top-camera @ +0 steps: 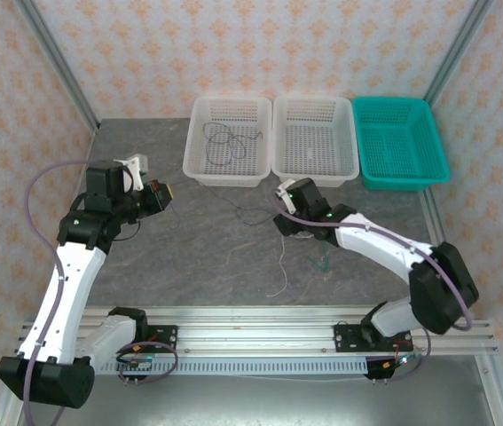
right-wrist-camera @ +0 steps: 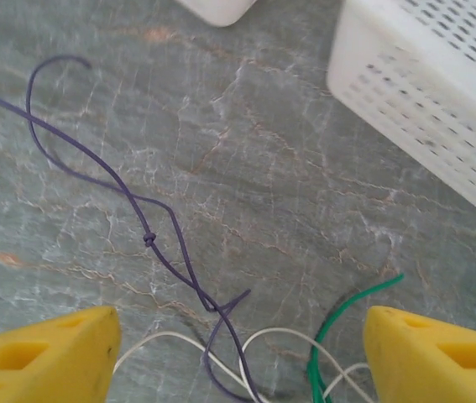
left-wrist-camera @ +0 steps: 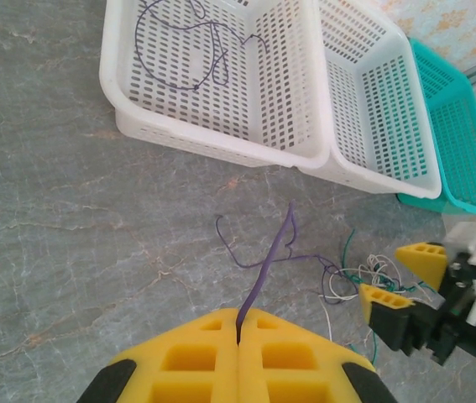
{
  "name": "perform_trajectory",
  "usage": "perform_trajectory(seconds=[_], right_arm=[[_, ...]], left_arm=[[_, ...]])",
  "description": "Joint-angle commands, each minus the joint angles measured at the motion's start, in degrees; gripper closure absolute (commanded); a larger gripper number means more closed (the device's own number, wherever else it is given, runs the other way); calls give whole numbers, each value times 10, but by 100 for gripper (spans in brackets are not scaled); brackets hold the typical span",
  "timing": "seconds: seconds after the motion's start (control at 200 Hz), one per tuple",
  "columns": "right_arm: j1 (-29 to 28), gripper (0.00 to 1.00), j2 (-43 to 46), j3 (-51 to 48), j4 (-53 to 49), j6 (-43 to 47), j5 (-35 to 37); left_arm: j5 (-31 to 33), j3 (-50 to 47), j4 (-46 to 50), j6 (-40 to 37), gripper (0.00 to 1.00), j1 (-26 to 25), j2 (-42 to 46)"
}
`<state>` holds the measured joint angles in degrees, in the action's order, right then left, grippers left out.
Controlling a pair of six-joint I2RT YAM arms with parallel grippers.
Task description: Untangle the cables
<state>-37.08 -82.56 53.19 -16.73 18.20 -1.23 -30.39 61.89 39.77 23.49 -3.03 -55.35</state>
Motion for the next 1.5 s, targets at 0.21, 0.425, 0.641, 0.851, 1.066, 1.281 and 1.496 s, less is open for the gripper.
perform_trajectory(seconds=[0.21, 0.425, 0.641, 0.851, 1.066, 1.281, 1.496], right_arm=[[-33, 38, -112, 47, 143, 31, 12], [-35, 83, -74, 21, 168, 3, 8], [-35, 100, 75, -66, 199, -21, -80], [-35, 100, 144, -86, 202, -33, -94], [-35, 100, 144, -87, 229, -53, -103], [-35, 100, 144, -89, 234, -68, -128], [-36, 100, 166, -97, 234, -59, -207]], left_arm=[[-12, 7, -8, -3, 100, -4, 13], [62, 5, 30, -29, 100, -4, 31], [84, -47, -1, -40, 87, -4, 26], [5, -116, -108, -67, 33, -6, 62], [-31, -157, -204, -172, 10, -137, 137], [49, -173, -247, -235, 8, -272, 114], [175, -179, -311, -357, 19, -376, 43]])
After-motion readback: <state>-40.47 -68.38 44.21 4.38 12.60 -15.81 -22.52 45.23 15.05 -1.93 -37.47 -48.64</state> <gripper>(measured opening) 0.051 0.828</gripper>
